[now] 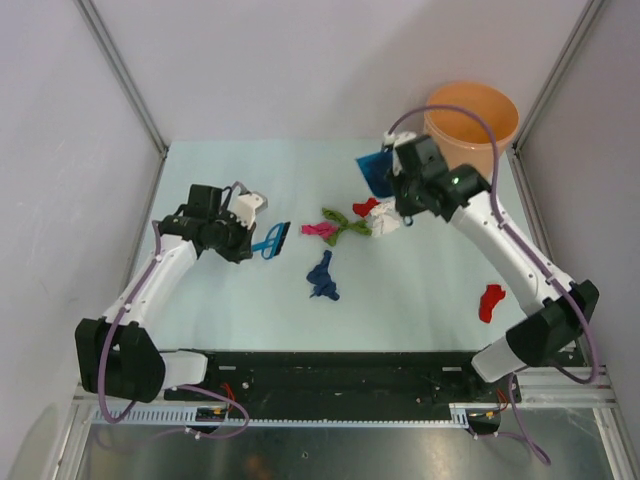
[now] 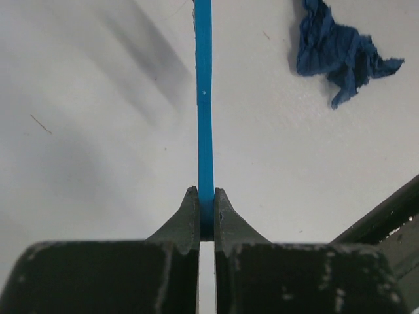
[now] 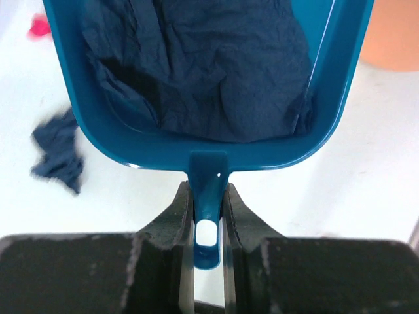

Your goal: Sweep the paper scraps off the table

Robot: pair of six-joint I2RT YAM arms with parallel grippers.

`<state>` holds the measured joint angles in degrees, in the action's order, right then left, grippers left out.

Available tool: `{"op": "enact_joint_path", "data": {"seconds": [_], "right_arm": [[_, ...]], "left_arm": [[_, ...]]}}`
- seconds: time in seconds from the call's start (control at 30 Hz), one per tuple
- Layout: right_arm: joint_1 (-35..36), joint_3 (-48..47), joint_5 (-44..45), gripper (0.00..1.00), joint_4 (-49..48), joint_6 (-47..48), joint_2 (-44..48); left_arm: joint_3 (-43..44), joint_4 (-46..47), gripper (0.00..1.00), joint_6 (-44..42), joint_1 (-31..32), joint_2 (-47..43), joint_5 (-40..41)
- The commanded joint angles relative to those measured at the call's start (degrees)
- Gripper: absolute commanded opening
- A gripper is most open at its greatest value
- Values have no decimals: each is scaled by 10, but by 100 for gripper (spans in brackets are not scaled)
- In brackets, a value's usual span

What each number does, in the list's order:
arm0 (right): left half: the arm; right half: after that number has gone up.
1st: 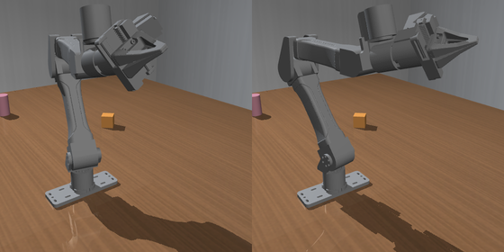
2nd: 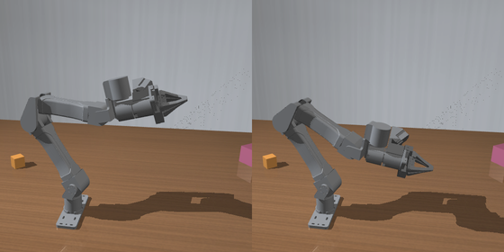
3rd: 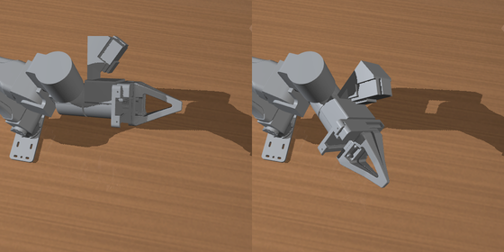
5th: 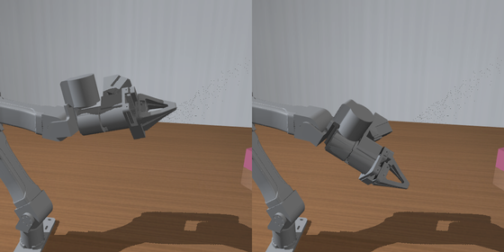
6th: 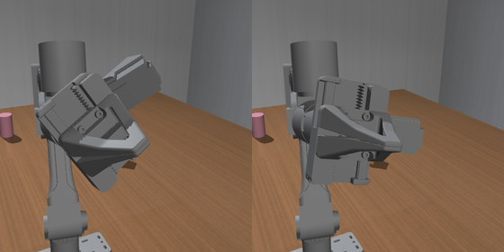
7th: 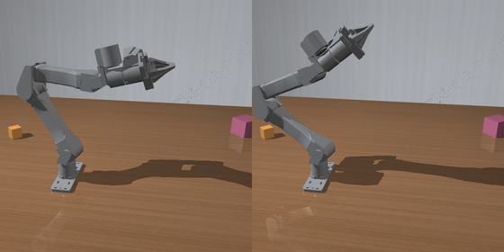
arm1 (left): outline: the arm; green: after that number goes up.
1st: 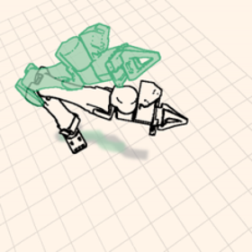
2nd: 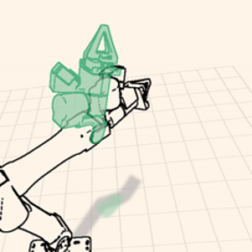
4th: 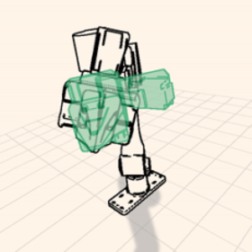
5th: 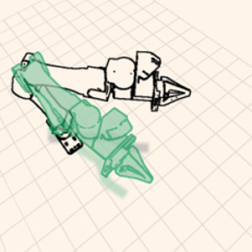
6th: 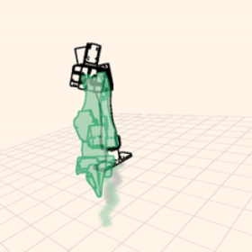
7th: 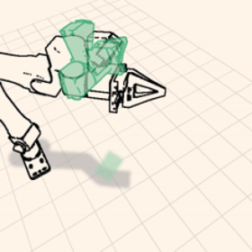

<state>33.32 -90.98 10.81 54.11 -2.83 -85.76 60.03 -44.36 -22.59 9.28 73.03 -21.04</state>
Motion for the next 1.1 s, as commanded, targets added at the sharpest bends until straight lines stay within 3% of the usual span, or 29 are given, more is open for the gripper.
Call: {"op": "enact_joint_path", "data": {"seconds": [0.0, 0.2, 0.4, 0.53, 0.63, 0.67, 0.7, 0.8, 0.9, 1.07], "right_arm": [[-76, -132, 58, 0, 52, 50, -65], [-159, -361, 117, 0, 75, 105, -173], [-189, -497, 293, 0, 37, 321, -290], [-214, -442, 353, 0, -131, 483, -283], [-223, -381, 385, 0, -253, 665, -270], [-229, -319, 395, 0, -291, 774, -256], [-231, -287, 401, 0, -415, 823, -248], [-242, -159, 381, 0, -622, 998, -211], [-255, -76, 314, 0, -709, 1092, -186], [-274, -73, 291, 0, -698, 1113, -188]], "left_arm": [[-25, 1, 0, -15, 5, -36, -8], [-38, 1, 0, -22, 7, -44, -13], [-34, 2, 0, -25, 7, -32, -18], [-25, 2, 0, -26, 7, -24, -16], [-20, 3, 0, -26, 8, -18, -16], [-19, 2, 0, -26, 10, -18, -16], [-18, 2, 0, -26, 10, -18, -15], [-18, 2, 0, -29, 11, -17, -11], [-16, 2, 0, -29, 11, -16, -10], [-14, 2, 0, -28, 14, -17, -12]]}}
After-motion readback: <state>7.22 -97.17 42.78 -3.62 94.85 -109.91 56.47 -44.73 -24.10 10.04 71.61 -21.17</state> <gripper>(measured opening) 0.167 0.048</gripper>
